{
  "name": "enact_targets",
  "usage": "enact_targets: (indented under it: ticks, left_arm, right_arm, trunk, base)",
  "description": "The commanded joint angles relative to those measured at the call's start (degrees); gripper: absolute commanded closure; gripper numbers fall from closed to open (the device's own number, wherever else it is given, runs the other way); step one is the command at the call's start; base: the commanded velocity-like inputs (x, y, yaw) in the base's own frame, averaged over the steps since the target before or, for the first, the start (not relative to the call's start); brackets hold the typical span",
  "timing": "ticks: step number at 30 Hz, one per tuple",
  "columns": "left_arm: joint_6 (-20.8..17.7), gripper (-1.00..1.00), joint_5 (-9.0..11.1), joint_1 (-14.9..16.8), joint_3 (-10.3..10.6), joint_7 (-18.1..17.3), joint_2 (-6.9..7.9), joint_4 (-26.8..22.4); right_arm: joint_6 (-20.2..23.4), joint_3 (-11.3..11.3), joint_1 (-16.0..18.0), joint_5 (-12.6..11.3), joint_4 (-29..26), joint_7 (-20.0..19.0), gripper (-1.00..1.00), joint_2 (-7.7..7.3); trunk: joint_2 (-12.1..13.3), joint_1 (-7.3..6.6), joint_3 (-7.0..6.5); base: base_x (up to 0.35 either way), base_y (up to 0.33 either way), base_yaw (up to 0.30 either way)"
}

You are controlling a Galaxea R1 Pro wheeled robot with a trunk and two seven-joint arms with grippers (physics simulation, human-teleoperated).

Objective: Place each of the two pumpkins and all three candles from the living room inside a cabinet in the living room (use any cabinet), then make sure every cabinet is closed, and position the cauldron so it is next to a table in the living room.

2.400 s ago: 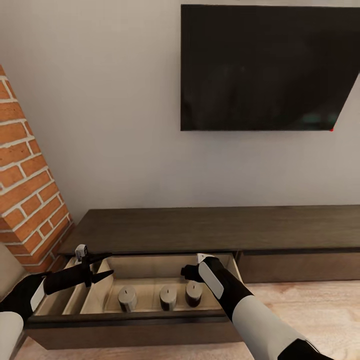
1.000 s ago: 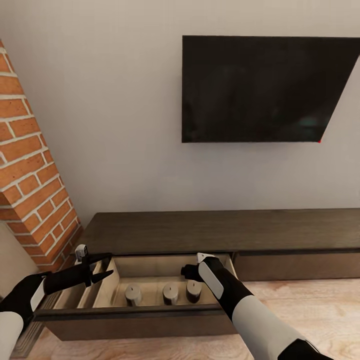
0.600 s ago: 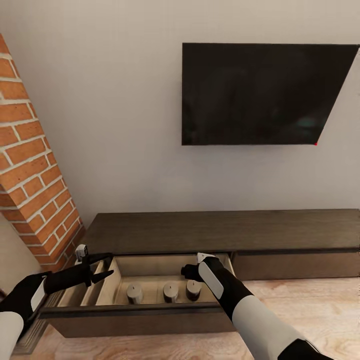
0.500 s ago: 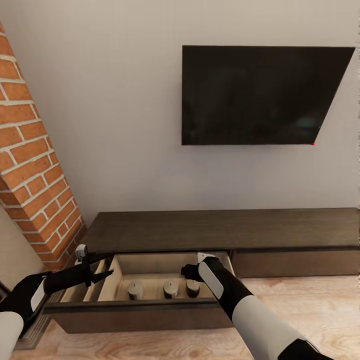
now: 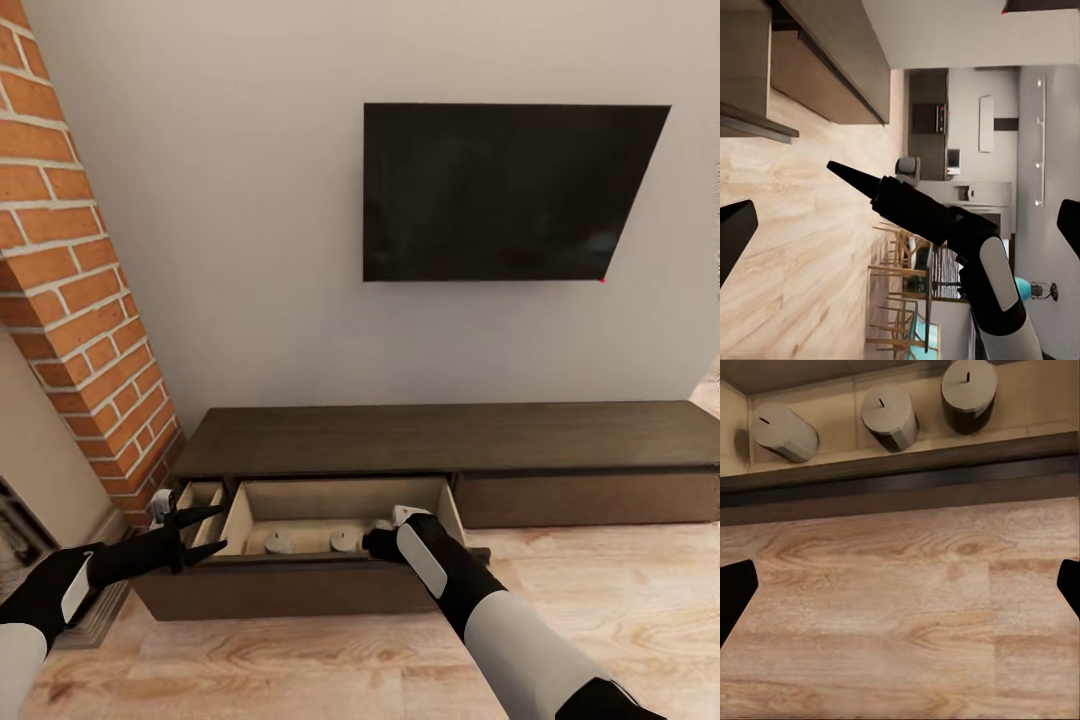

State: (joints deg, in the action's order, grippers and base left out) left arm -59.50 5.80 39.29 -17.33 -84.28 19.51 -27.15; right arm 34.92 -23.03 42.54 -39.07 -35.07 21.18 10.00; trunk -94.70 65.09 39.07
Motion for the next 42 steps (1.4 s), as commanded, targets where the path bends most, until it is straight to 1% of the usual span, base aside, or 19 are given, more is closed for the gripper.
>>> enact_targets:
  ticks: [1, 3, 12, 18, 22, 25, 32, 36, 38, 40, 41, 42]
  left_arm:
    - [-0.03, -1.00, 0.00, 0.00, 0.01, 0.00, 0.00, 0.00]
    - [-0.07, -1.00, 0.00, 0.00, -0.01, 0.00, 0.00, 0.00]
    - [-0.09, -1.00, 0.00, 0.00, -0.07, 0.06, 0.00, 0.00]
    - [-0.04, -1.00, -0.15, 0.00, -0.13, 0.36, -0.03, 0.06]
    - [0.12, -1.00, -0.17, 0.00, -0.16, 1.27, -0.06, 0.14]
    - [0.22, -1.00, -0.18, 0.00, -0.10, 3.06, -0.08, 0.16]
    - [0.34, -1.00, -0.11, 0.00, -0.06, 9.38, -0.17, 0.28]
    - [0.48, -1.00, -0.09, 0.00, -0.07, 13.70, -0.38, 0.33]
    - [0.95, -1.00, -0.09, 0.00, -0.07, 16.85, -0.50, 0.41]
    - [1.48, -1.00, -0.09, 0.00, -0.12, 20.87, -0.57, 0.48]
    - [2.51, -1.00, -0.09, 0.00, -0.21, 24.54, -0.62, 0.50]
    - [3.86, -1.00, -0.07, 0.00, -0.26, 27.23, -0.70, 0.51]
  right_arm:
    - [-0.01, 0.00, 0.00, 0.01, 0.00, 0.00, -1.00, 0.00]
    - [-0.02, 0.00, 0.00, 0.03, 0.00, 0.00, -1.00, 0.00]
    - [-0.07, 0.00, 0.00, 0.04, 0.00, 0.00, -1.00, 0.00]
    - [-0.22, -0.14, 0.00, 0.09, 0.00, 0.01, -1.00, 0.00]
    - [-0.28, -0.31, 0.00, 0.12, 0.00, 0.00, -1.00, 0.00]
    - [-0.27, -0.44, 0.00, 0.17, 0.00, 0.00, -1.00, 0.00]
    - [-0.20, -0.58, 0.00, 0.15, 0.03, -0.01, -1.00, 0.00]
    - [-0.18, -0.50, -0.06, 0.11, 0.01, -0.07, -1.00, 0.00]
    - [-0.14, -0.30, -0.30, 0.06, 0.01, -0.08, -1.00, 0.00]
    - [-0.14, -0.17, -0.45, 0.09, 0.00, -0.08, -1.00, 0.00]
    - [-0.17, -0.12, -0.59, 0.12, 0.02, -0.05, -1.00, 0.00]
    - [-0.20, -0.07, -0.66, 0.13, 0.06, -0.07, -1.00, 0.00]
  trunk:
    - [0.00, 0.00, 0.00]
    - [0.00, 0.00, 0.00]
    - [-3.61, 1.98, 1.62]
    - [-6.02, 3.29, 2.69]
    - [-7.62, 4.17, 3.41]
    - [-8.82, 4.83, 3.95]
    - [-11.63, 6.37, 5.21]
    - [-13.24, 7.25, 5.92]
    - [-14.04, 7.69, 6.28]
    - [-14.84, 8.13, 6.64]
    - [-15.24, 8.35, 6.82]
    - [-15.64, 8.57, 7.00]
  base:
    - [-0.312, 0.000, 0.000]
    - [-0.305, 0.000, 0.000]
    - [-0.274, 0.000, 0.000]
    - [-0.075, 0.000, 0.000]
    - [-0.008, 0.000, 0.000]
    - [-0.001, 0.000, 0.000]
    - [0.000, 0.000, 0.000]
    - [0.000, 0.000, 0.000]
    - [0.000, 0.000, 0.000]
    - [0.000, 0.000, 0.000]
    - [0.000, 0.000, 0.000]
    - [0.000, 0.000, 0.000]
